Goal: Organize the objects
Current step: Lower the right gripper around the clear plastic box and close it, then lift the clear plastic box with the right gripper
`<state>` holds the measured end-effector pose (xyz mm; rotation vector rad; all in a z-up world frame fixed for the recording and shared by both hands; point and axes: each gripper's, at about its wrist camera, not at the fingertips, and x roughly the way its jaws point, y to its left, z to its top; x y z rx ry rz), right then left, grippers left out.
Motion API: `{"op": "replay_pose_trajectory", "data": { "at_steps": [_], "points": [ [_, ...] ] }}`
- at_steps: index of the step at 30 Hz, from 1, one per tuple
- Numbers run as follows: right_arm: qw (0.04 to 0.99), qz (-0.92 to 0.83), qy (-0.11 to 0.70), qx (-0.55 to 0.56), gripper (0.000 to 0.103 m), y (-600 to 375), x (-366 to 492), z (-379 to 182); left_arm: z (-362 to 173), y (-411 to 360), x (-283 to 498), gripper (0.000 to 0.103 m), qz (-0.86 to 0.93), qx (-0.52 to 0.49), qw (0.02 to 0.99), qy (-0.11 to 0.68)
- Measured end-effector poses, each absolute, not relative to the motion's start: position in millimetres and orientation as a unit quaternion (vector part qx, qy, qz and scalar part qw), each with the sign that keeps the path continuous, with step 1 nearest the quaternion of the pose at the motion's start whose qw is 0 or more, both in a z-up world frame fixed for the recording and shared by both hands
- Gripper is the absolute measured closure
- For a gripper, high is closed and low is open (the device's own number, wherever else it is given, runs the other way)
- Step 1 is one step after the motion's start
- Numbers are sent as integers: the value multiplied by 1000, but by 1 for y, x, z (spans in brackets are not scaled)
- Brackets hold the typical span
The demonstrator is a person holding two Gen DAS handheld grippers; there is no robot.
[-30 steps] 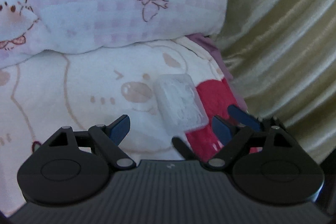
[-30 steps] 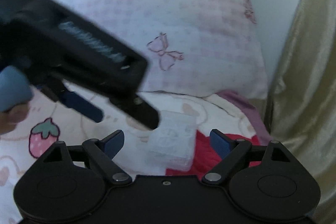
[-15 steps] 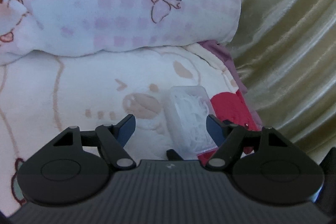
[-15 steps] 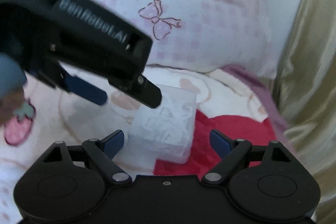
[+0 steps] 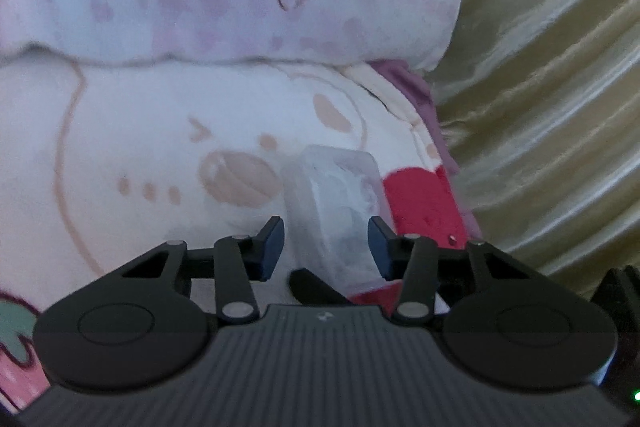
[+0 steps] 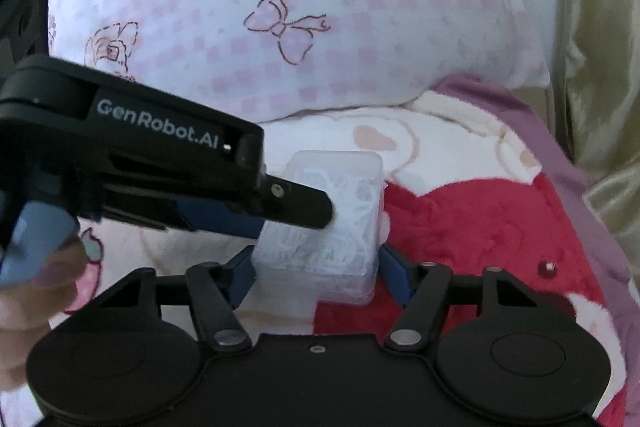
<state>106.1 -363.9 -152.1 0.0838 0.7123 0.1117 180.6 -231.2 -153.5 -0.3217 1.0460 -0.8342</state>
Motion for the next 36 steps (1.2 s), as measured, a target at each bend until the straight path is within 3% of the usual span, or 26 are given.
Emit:
{"op": "replay_pose_trajectory", "data": {
  "at_steps": [10,20,27,36],
  "points": [
    [911,105,388,96,33,-371,94,-144,-137,-221,156,59,-348,-120,767,525],
    [894,119,405,153,32,-381,103,-161,-149,-218,149,63,-310,-135,787,516],
    [899,130,399,124,33,-373,95,-156,-140,-213,131,63,-323,-99,801,495],
    [896,154,405,100,34,-351,87,-153,-142,-182,123,63,-312,-127,797,502]
  ]
}}
